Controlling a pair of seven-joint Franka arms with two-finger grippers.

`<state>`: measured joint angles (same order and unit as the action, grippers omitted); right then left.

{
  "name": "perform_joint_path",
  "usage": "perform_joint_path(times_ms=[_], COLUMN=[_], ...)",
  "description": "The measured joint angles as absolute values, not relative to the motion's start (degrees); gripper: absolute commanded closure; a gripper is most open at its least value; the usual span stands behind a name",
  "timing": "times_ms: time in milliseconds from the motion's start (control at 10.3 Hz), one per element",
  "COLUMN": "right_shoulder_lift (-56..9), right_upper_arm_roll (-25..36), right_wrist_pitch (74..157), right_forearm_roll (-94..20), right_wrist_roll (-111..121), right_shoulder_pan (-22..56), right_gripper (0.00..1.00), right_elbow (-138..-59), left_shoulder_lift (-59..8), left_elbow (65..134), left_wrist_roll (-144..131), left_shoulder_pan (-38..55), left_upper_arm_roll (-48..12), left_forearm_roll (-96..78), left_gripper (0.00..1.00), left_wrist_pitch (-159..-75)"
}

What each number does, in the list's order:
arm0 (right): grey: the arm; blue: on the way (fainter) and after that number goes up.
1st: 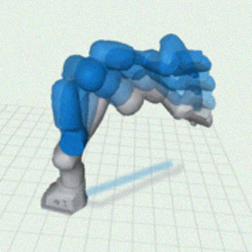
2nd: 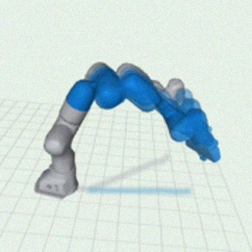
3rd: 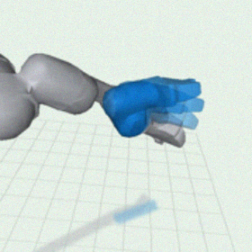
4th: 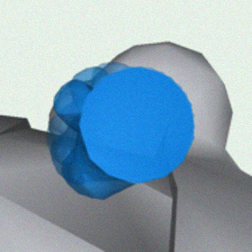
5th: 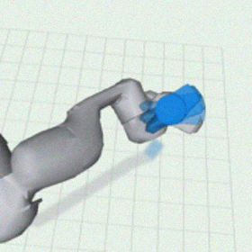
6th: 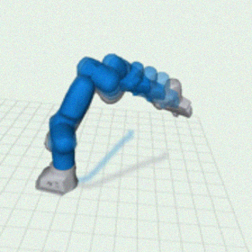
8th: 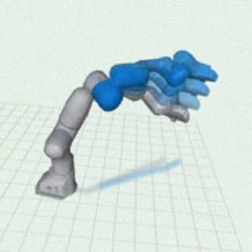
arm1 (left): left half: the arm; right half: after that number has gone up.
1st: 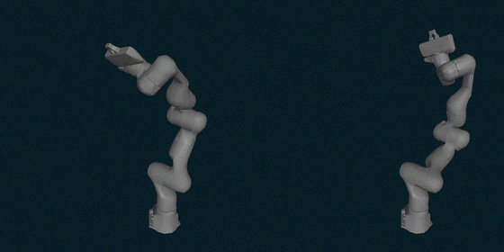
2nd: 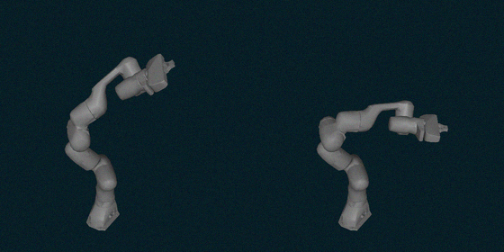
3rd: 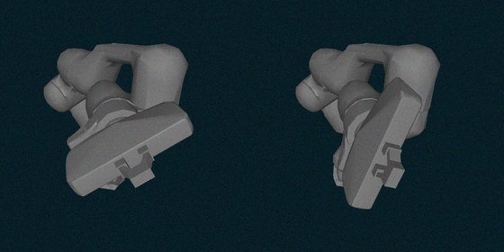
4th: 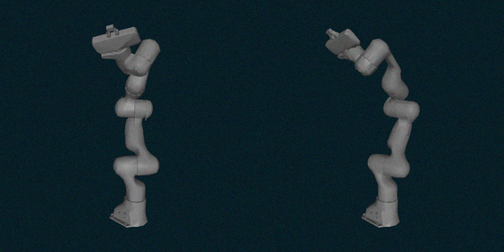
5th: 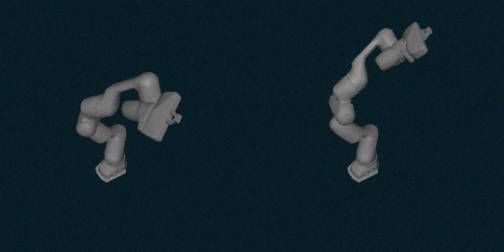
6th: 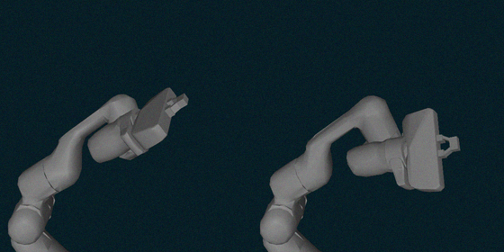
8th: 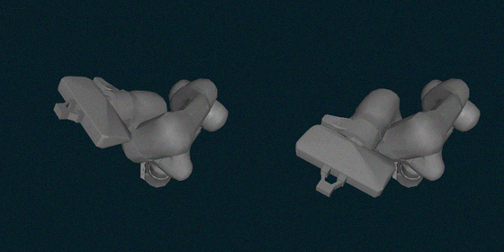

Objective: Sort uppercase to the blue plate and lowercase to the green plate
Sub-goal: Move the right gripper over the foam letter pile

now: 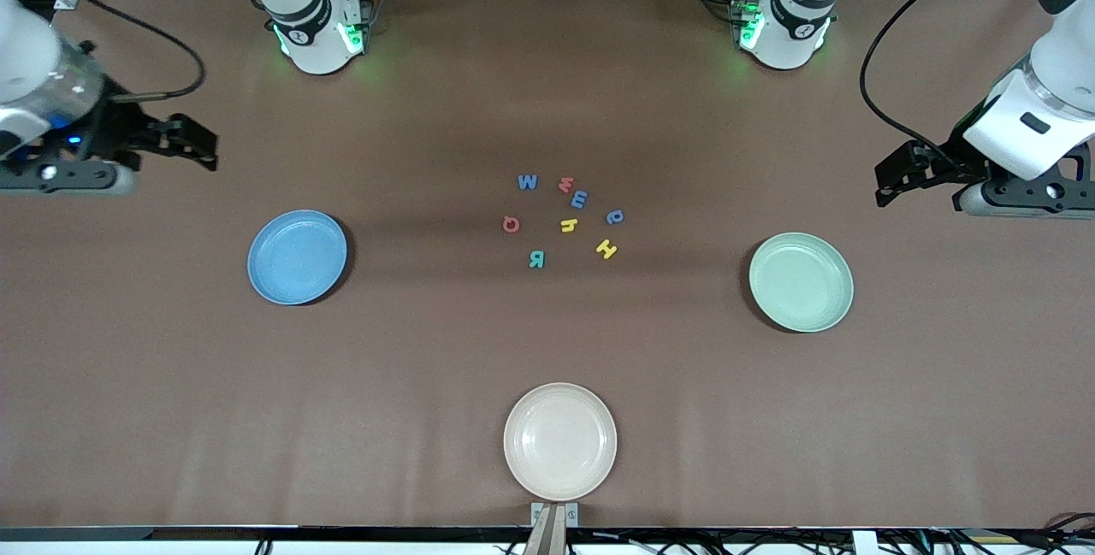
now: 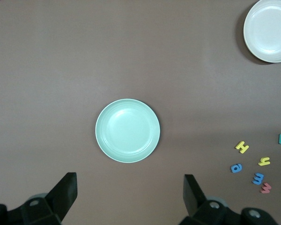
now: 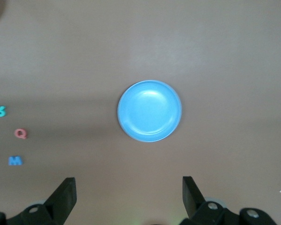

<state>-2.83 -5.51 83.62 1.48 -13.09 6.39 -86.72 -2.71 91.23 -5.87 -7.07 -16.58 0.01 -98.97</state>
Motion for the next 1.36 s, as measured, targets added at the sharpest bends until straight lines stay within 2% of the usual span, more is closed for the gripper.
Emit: perform_joint_path(times_ms=[291,486,680,874,1165,1360], right_shoulder_lift=[-3.2,-3.4,-3.6,-3.8,-5.8,-10.1], right_upper_arm_roll=[-9.8,-15.6,-22.6,-27.5,-28.2,-28.2], right_wrist_pitch=[83.9,88.3,96.4,110.0,128.8,134.2], right_forearm_roll=[-2.8,-3.6,-3.6,-3.5,-3.1,2.1], right_wrist_roll=[-26.2,-35.3,-42.9,-49.8,-51.7,-51.7], right_shoulder_pan=[10.0,10.4,10.9,11.9,14.7,15.9], right_gripper=[0.00,0.00,0.00,0.00,0.00,0.00], right_elbow=[-88.9,-93.0,-99.6,-108.4,-119.8,-121.9], left_shoulder_lift=[-3.3,-3.6,-4.5,-6.5,-11.3,-13.3], left_elbow=[91.2,91.3,91.3,91.4,91.5,91.4], left_wrist_roll=[-5.9,-5.9,-6.0,-6.0,-5.9,-5.9], left_shoulder_pan=[-7.1,-7.2,-7.8,-11.1,-16.2,-17.3], left_upper_arm_roll=[-16.6,-16.5,-16.3,-16.0,-15.7,-15.6], left_forearm_roll=[0.0,0.0,0.0,0.0,0.0,0.0], left_gripper=[0.00,0.00,0.00,0.00,0.00,0.00], left_wrist_pitch=[-99.0,-99.0,-99.0,-99.1,-102.6,-103.7])
